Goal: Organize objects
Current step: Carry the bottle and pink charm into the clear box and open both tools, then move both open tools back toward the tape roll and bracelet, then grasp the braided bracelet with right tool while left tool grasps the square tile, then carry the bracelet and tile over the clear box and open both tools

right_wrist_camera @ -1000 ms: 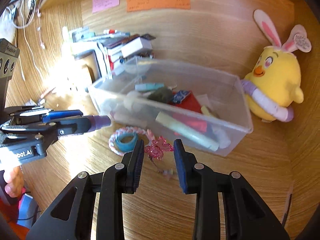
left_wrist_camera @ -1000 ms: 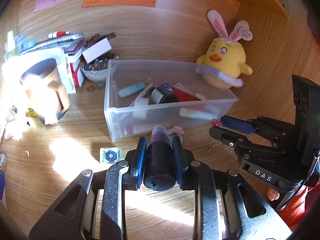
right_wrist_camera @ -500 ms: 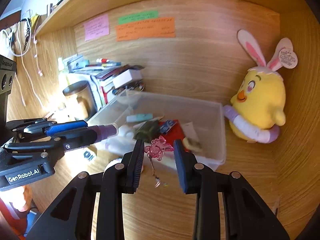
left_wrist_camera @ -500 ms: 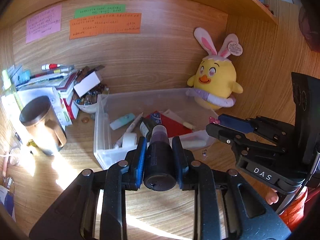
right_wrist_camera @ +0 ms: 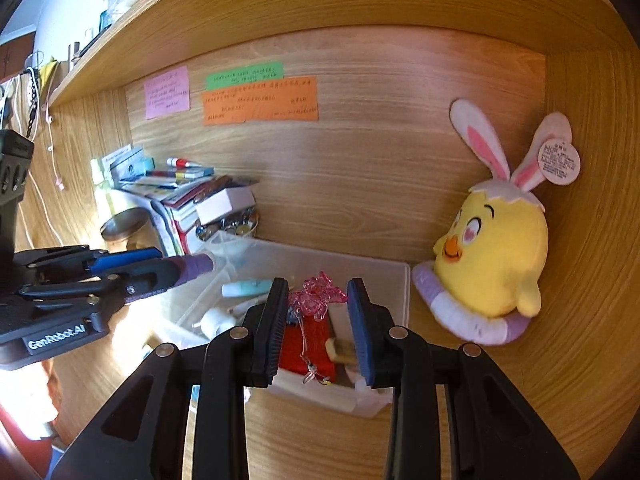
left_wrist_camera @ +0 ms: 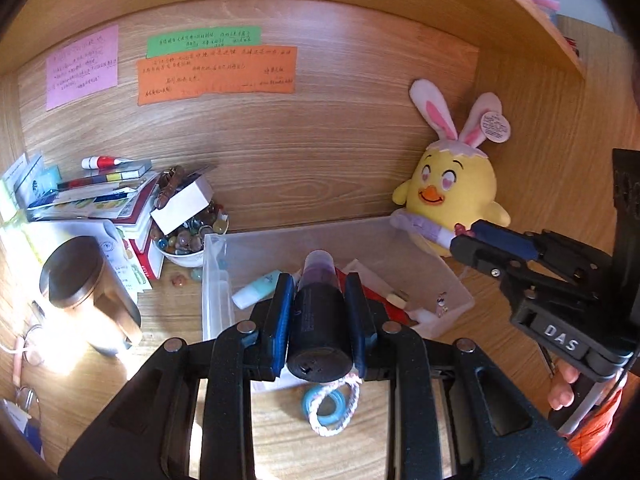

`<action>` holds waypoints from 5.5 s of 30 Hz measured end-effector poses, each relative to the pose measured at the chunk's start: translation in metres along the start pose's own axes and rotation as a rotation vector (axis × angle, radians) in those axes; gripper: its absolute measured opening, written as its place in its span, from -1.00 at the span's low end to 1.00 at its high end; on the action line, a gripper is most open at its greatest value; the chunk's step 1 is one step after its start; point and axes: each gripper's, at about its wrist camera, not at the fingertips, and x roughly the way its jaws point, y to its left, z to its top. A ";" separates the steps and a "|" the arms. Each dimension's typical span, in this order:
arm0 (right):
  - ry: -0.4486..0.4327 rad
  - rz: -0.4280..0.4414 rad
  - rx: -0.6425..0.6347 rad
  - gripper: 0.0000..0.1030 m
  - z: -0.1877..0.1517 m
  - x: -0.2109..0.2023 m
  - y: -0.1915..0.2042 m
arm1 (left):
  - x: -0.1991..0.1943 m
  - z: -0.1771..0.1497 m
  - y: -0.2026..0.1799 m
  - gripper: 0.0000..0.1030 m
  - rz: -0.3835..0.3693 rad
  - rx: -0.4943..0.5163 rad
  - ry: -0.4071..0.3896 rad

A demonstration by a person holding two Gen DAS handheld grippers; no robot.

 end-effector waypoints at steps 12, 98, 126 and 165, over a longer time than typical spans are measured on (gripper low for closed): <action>0.091 0.008 -0.037 -0.46 -0.002 0.048 0.009 | 0.051 0.002 0.013 -0.50 0.051 -0.012 0.084; 0.418 0.119 -0.134 0.52 -0.108 0.083 0.095 | 0.023 -0.111 0.083 0.88 0.116 -0.063 0.276; 0.347 0.085 -0.010 -0.80 -0.113 0.042 0.039 | 0.037 -0.116 0.065 -0.35 0.116 -0.023 0.326; 0.266 0.087 0.010 -0.45 -0.083 0.018 0.018 | -0.007 -0.046 0.029 -0.35 0.035 -0.026 0.068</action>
